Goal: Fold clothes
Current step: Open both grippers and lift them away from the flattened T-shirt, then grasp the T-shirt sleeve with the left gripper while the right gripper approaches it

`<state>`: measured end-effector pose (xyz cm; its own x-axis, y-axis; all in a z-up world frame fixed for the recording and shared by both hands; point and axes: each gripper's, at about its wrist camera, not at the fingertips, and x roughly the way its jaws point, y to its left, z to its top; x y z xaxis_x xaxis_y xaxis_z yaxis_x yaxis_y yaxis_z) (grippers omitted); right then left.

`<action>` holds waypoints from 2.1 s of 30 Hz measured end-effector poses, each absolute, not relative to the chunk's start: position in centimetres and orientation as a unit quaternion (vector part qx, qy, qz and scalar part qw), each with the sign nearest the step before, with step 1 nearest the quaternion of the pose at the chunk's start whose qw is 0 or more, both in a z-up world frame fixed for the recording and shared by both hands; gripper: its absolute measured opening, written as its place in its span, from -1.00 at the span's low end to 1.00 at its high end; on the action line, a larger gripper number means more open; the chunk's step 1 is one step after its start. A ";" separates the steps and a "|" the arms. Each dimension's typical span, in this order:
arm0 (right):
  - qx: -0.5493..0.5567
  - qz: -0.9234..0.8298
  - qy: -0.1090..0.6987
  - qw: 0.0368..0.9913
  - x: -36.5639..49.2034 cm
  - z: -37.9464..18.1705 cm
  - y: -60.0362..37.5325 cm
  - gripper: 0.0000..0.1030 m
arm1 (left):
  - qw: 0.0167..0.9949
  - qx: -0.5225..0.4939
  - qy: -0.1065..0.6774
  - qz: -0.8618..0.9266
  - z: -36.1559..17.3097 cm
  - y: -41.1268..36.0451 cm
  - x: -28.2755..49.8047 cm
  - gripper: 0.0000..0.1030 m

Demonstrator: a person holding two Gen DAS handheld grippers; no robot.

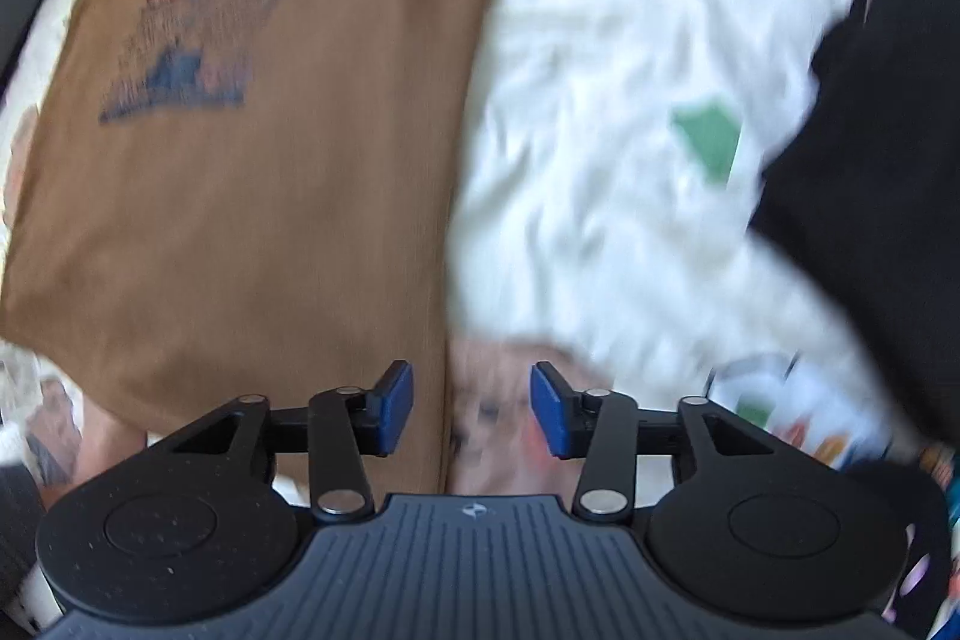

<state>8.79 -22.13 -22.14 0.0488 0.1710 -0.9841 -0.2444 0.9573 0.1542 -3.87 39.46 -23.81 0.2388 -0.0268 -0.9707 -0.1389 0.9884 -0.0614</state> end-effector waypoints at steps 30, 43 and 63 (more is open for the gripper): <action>-0.046 0.093 0.587 0.803 21.8 -8.0 -24.8 0.50 | 0.845 0.007 0.534 -0.010 -6.7 38.3 27.4 0.34; 0.062 0.104 0.592 0.797 24.2 -15.9 -27.6 0.50 | 0.828 -0.023 0.560 0.011 -8.7 16.6 36.7 0.34; 0.059 0.082 0.556 0.825 27.0 -23.8 -29.0 0.50 | 0.804 0.069 0.582 -0.099 -13.3 -6.5 34.6 0.33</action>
<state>27.02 -29.05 -23.79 0.3689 0.2002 -0.9076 -0.0701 0.9797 0.1877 34.61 -6.50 -13.28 0.3024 -0.0783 -0.9500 0.2385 0.9711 -0.0041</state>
